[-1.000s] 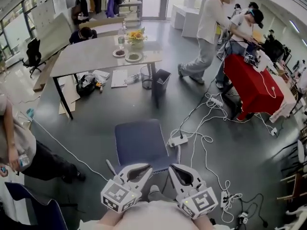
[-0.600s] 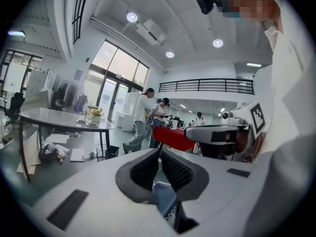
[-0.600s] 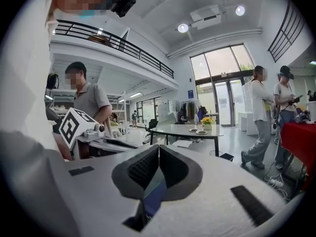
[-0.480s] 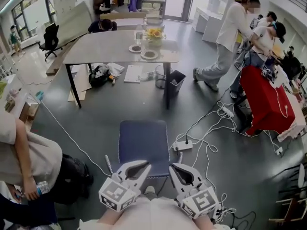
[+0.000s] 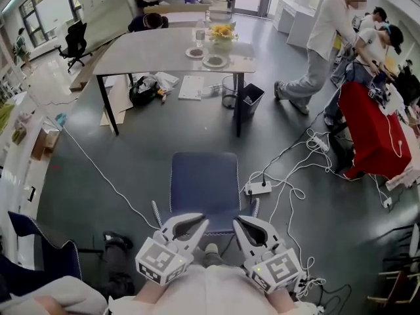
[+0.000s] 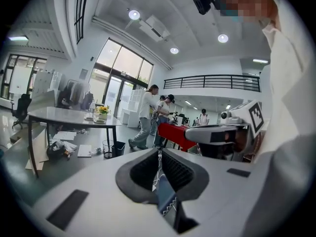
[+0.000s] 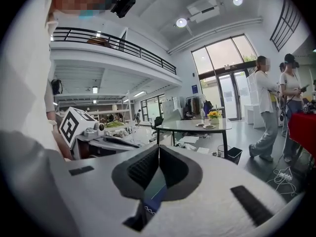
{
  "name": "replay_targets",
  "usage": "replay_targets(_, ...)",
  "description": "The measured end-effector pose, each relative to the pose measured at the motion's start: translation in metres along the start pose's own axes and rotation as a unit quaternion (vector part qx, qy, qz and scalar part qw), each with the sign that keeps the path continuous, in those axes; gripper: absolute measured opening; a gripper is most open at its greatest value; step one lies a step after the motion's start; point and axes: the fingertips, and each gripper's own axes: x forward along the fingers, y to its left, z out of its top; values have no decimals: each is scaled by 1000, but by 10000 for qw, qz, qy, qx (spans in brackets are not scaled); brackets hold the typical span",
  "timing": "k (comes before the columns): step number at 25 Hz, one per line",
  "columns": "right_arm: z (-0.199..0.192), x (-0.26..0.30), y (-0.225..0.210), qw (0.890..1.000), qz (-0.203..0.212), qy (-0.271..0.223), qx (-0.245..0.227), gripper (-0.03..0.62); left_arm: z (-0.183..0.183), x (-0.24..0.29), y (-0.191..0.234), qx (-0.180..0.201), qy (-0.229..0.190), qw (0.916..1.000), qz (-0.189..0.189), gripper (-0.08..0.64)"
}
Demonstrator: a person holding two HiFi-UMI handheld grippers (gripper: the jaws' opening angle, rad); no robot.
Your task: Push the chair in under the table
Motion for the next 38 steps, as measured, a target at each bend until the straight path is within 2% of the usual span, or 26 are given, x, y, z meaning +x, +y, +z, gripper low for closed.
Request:
replay_targets(6,0,6,7,9999,4,129,19,2,1,-3,3,37,147,9998,-144,31)
replay_targets(13,-6,13,7,9997,23,249,22,2,-13,-6,9,12,291,9995,-148,31)
replay_targets(16,-10,16,6,9994,90,327,44,2,-12,-6,13,70,214,9997,-110,31)
replay_targets(19,-16,18,6,9989,170,429,31,2,-17,-4,14,201,266,9994,-120,32)
replay_targets(24,-26,22,10,9979,243,599,2,3,-31,-6,7,442,570,9968,-350,33)
replay_targets(31,-54,22,17,9940,369,998,-250,3,-62,-14,1,974,1118,9879,-447,38)
replay_targets(34,-71,20,22,9903,485,1264,-301,5,-78,-15,3,1325,1410,9803,-399,135)
replay_targets(36,-80,20,25,9873,582,1436,-355,37,-87,-15,3,1422,1542,9770,-391,157)
replay_targets(38,-89,20,28,9828,656,1648,-507,157,-94,-16,6,1403,1617,9761,-370,183)
